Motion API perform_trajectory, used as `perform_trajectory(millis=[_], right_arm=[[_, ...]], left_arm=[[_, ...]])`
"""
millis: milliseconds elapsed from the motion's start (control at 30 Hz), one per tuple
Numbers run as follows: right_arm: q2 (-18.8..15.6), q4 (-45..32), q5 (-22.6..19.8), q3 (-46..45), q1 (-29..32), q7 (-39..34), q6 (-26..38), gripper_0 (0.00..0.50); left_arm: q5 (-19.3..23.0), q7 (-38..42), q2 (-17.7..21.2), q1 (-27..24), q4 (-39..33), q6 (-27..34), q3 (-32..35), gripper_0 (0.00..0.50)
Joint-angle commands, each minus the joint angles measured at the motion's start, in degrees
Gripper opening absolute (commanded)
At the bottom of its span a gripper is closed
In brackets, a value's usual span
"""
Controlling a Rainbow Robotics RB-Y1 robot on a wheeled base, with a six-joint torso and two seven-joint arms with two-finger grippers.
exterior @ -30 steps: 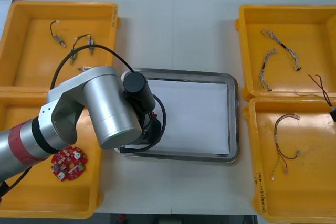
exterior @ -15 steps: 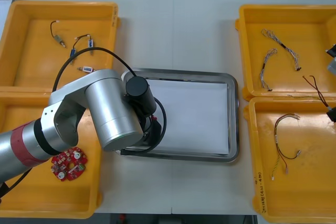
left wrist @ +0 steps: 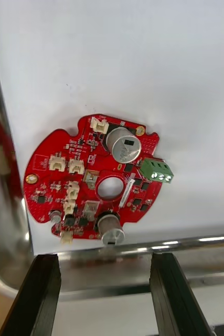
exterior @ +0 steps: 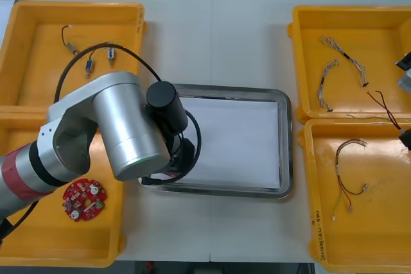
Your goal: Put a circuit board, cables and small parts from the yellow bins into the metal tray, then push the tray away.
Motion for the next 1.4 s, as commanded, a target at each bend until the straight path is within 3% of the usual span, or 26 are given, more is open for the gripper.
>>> perform_trajectory(millis=[33,233,767,967,1167,1400], right_arm=[[-2.12,-1.58,-0.28,0.81,-1.8,2.04,0.2,0.0],[-2.12,-1.58,-0.89,2.56,-3.82,2.13,0.2,0.0],[-2.03,-1.31,-4.41,13.46,-15.07,2.22,0.2,0.0],[-1.42,-0.7,-4.67,16.98,-19.73,1.87,0.2,0.0],[2.8,1.67,-3.26,21.55,-22.9,2.57,0.2,0.0],[8.16,3.52,2.54,30.95,-27.38,3.19,0.2,0.0]], left_arm=[[4.03,4.64,1.97,-1.87,-5.28,4.49,7.41,0.5],[8.34,4.73,3.99,-1.87,-8.71,11.13,15.32,0.5],[18.71,2.88,13.39,-1.87,-6.86,11.13,33.17,0.5],[18.54,-1.25,14.36,-1.87,-1.94,11.13,38.18,0.5],[15.64,-7.22,14.71,-1.87,3.25,11.13,41.43,0.5],[9.57,-12.32,14.71,-1.87,8.43,11.13,42.39,0.5]])
